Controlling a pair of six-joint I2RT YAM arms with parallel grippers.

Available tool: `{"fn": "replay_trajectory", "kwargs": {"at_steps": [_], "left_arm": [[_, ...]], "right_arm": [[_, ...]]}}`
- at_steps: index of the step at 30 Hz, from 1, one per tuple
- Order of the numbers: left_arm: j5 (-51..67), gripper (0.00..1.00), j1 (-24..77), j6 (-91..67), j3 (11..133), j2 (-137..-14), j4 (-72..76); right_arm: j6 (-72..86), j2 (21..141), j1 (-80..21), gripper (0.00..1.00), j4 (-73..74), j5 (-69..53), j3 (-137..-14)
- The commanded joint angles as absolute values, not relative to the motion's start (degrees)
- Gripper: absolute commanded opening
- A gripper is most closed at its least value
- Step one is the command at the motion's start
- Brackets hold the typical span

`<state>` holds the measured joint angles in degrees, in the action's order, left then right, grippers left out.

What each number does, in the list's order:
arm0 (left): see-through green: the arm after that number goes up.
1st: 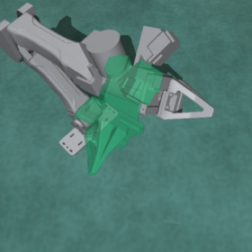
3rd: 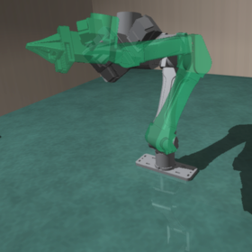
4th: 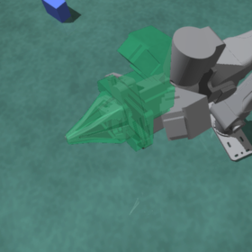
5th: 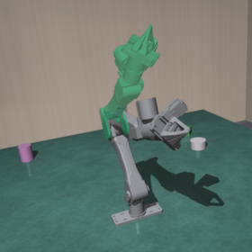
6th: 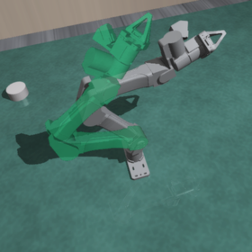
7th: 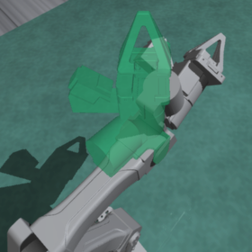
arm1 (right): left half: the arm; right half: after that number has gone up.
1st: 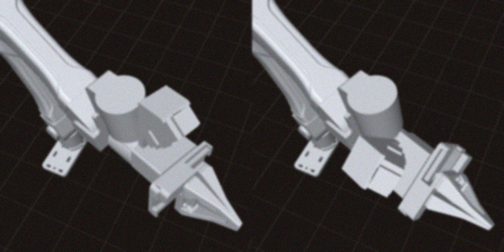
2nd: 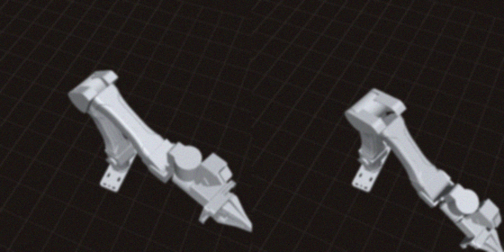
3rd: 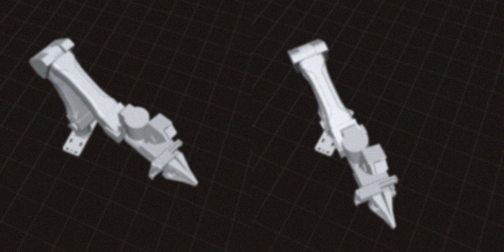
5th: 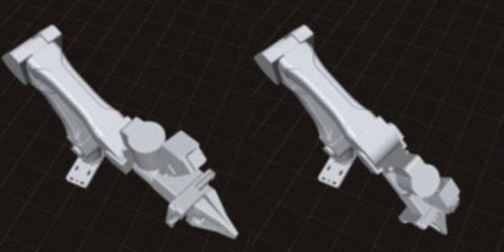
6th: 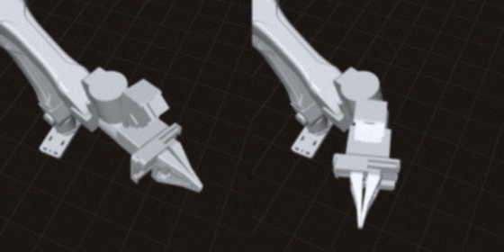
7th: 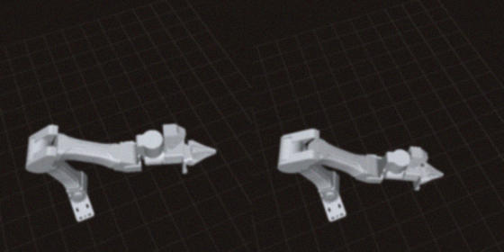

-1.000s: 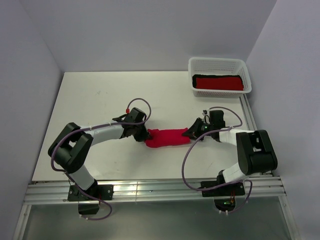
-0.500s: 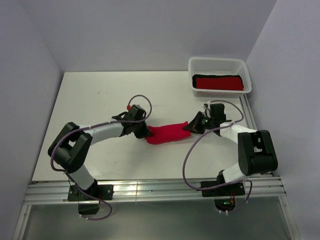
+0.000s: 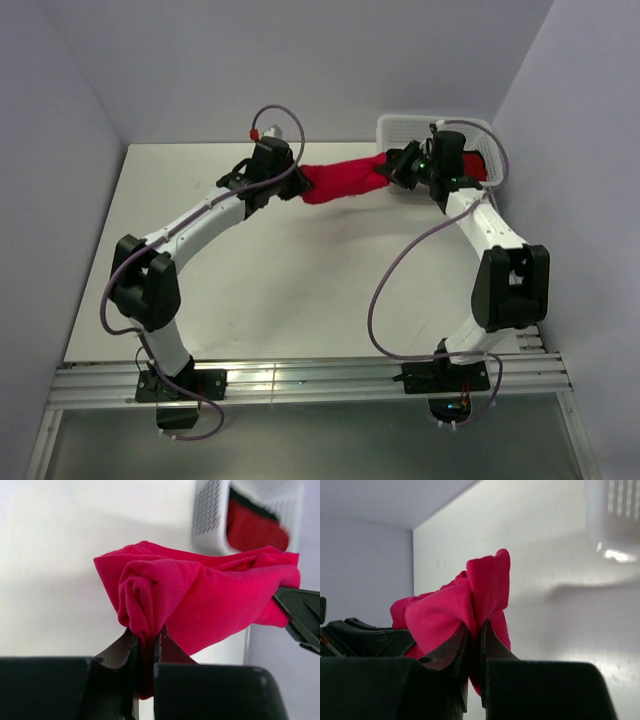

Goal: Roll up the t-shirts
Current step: Place the rolled tshirt into the container

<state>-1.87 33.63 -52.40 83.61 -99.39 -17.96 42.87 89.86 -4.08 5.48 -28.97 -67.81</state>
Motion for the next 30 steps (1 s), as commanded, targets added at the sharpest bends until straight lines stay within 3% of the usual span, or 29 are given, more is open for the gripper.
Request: {"fn": "replay_trajectory", "kwargs": {"at_steps": [1,11,22,30], "left_arm": [[0.3,0.0,32.4,-50.7,91.9,-105.7,-14.5],[8.0,0.0,29.5,-50.0,114.3,-125.2,-7.0],[14.3,0.0,32.1,-46.8,123.0,-131.7,-3.2],[14.1,0.0,32.9,-45.8,119.8,-128.4,-3.2]], "right_arm": [[46.6,94.8,-3.2,0.0,4.0,-27.3,-75.9],[47.3,112.9,-0.5,0.0,7.6,-25.8,-98.9],[45.6,117.2,4.2,0.0,11.1,-25.0,-98.0],[42.5,123.0,3.2,0.0,19.3,-22.6,-98.0]]}}
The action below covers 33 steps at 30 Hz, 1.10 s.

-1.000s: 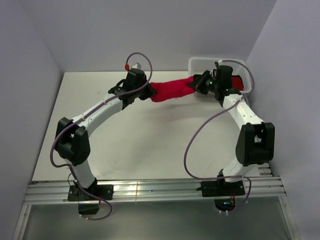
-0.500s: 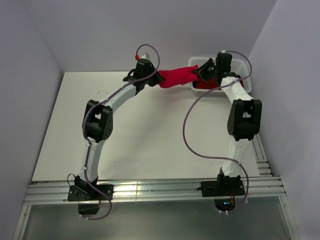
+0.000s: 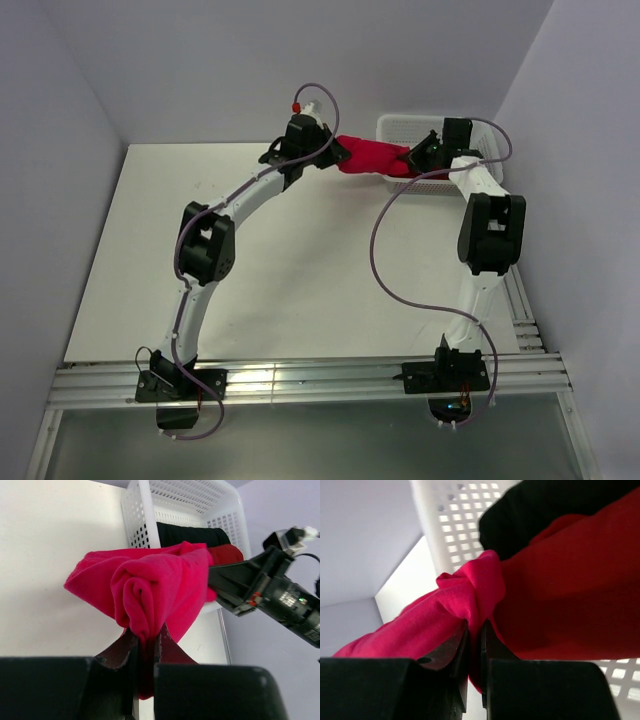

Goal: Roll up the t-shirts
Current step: Place the rolled tshirt into the container

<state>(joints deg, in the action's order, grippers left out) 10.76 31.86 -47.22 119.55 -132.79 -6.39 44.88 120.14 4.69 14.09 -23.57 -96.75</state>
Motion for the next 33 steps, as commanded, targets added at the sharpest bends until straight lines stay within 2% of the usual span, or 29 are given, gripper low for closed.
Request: {"fn": "replay_trajectory", "kwargs": {"at_steps": [1,13,21,24,28,33], "left_arm": [[14.1,0.0,33.0,-45.4,119.6,-127.8,-3.3],[13.1,0.01,33.7,-43.4,107.0,-116.3,-4.9],[9.8,0.0,34.0,-42.4,91.0,-99.8,-8.4],[8.4,0.0,33.3,-42.0,87.6,-95.2,-10.6],[7.1,0.0,31.6,-43.0,85.7,-92.0,-11.7],[5.9,0.0,30.8,-46.1,85.7,-92.5,-9.4]], "right_arm": [[42.2,123.7,3.0,0.0,20.1,-22.8,-98.9],[37.8,126.6,-5.5,0.0,28.5,-25.2,-98.5],[40.3,112.1,-15.1,0.0,23.9,-26.5,-80.1],[42.4,106.1,-17.1,0.0,22.7,-27.7,-77.7],[41.2,102.9,-14.9,0.0,26.0,-27.9,-83.5],[38.7,107.1,-10.0,0.0,29.4,-30.5,-96.2]]}}
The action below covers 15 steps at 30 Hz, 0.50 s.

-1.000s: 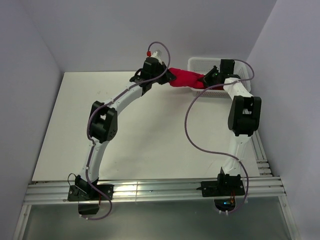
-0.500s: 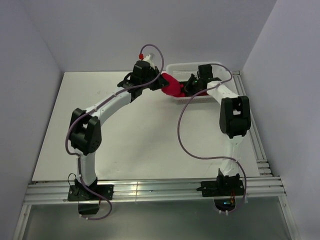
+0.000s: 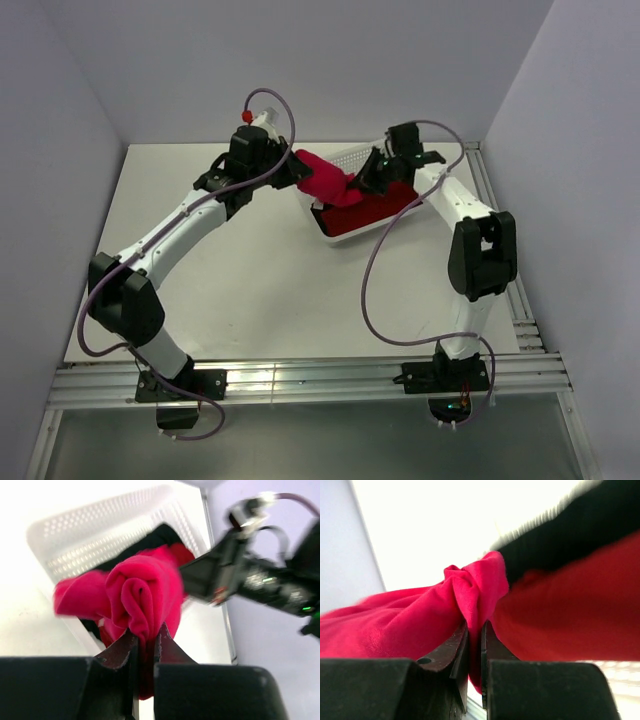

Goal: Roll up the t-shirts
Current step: Place the rolled tshirt into the container

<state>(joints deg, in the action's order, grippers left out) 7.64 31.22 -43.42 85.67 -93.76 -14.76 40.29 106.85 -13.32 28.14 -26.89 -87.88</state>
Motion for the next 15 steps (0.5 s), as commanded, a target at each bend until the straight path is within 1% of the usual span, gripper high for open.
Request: {"fn": "replay_trajectory", "kwargs": {"at_steps": [1,8,11,15], "left_arm": [[6.0,0.0,30.8,-46.8,85.4,-92.5,-8.4],[5.1,0.0,32.2,-48.9,84.4,-96.1,-3.2],[5.6,0.0,33.0,-49.4,83.6,-101.8,-0.5],[4.5,0.0,33.7,-50.9,83.5,-108.3,3.0]], "right_arm": [[38.4,108.2,-9.1,0.0,29.6,-31.5,-97.7],[36.9,117.4,-1.7,0.0,29.1,-35.9,-107.6],[37.4,122.3,-0.4,0.0,27.7,-38.6,-111.6],[37.9,127.7,1.8,0.0,25.6,-38.9,-116.4]]}}
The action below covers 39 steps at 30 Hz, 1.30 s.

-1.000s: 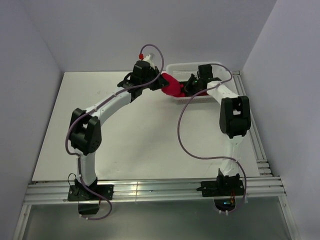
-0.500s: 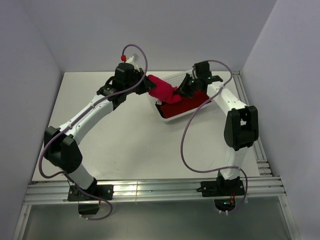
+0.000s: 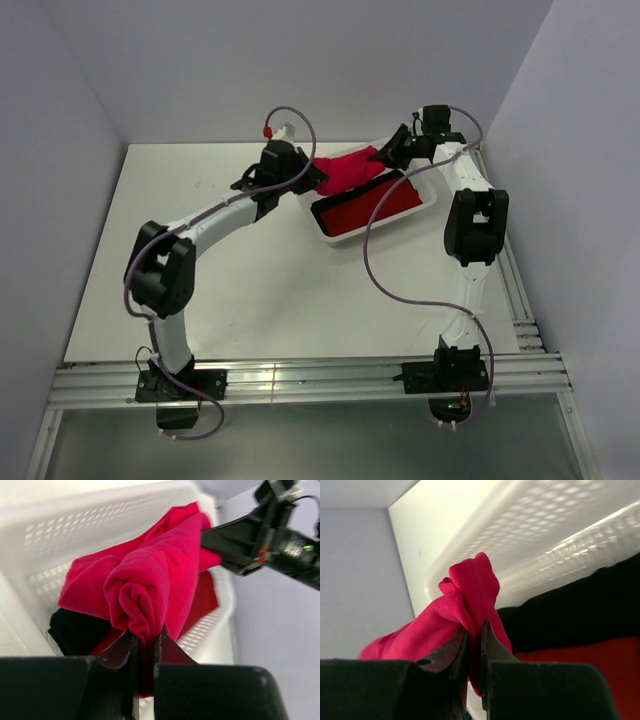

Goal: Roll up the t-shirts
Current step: Place the rolled tshirt into the container

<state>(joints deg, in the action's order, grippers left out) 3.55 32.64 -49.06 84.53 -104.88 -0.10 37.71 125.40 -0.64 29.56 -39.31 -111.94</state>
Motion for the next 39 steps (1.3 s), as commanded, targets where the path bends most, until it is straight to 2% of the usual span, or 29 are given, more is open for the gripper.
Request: {"fn": "replay_trajectory", "kwargs": {"at_steps": [1,8,15,21,26,39], "left_arm": [[4.1,0.0,33.7,-51.4,83.2,-109.2,3.5],[1.8,0.0,33.3,-51.4,85.4,-118.0,5.6],[2.0,0.0,32.3,-51.0,87.3,-119.3,5.8],[2.4,0.0,32.3,-51.6,89.3,-120.7,5.9],[3.7,0.0,32.3,-52.1,92.7,-124.6,6.2],[3.3,0.0,31.4,-55.9,92.0,-127.2,1.5]], "right_arm": [[38.9,129.5,2.2,0.0,24.3,-39.5,-117.1],[41.7,135.1,3.2,0.0,18.3,-40.6,-121.5],[45.1,135.1,3.6,0.0,11.3,-41.5,-121.1],[43.2,136.6,4.0,0.0,15.5,-38.7,-126.5],[43.0,136.1,4.7,0.0,14.1,-37.5,-123.3],[35.8,134.8,4.1,0.0,24.8,-30.3,-121.9]]}}
